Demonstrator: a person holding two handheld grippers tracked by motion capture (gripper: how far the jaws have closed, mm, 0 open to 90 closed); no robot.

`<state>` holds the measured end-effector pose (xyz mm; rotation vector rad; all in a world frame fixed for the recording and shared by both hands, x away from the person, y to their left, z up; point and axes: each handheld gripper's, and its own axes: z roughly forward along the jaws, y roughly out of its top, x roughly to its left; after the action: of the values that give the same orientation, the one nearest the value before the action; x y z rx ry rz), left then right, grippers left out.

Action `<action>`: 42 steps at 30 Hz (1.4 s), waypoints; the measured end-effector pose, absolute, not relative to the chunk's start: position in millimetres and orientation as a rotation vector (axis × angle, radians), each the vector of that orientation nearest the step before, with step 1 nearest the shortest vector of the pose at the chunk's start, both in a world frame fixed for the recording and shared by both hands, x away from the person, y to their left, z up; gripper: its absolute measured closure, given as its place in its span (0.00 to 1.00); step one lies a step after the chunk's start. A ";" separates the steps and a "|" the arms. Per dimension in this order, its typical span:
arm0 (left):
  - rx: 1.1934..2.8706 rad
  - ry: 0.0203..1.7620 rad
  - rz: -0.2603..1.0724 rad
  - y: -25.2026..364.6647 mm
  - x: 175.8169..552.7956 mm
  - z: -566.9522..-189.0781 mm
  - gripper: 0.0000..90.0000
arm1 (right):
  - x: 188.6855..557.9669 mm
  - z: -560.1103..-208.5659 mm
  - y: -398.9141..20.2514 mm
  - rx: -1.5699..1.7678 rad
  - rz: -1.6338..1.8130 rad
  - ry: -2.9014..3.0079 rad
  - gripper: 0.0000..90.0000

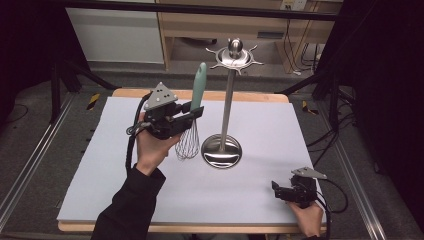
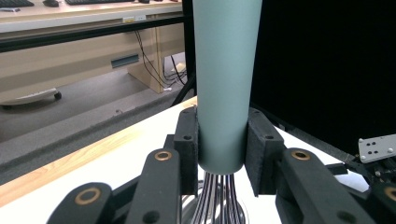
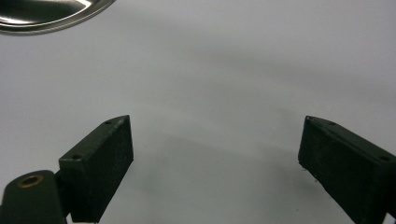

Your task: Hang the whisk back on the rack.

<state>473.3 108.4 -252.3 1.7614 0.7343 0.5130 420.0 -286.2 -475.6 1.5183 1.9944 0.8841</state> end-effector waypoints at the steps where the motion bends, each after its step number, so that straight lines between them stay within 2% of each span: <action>1: 1.764 0.733 0.512 107.2 473.9 -252.1 0.76 | 420.1 -475.6 -286.4 1.516 0.883 1.995 0.12; 42: 1.817 0.753 0.503 77.1 499.6 -252.0 0.76 | 420.2 -475.0 -286.0 1.511 0.887 2.003 0.12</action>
<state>499.6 77.1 -252.0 1.8166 0.7530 0.5035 420.2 -286.0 -475.0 1.5112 2.0027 0.8868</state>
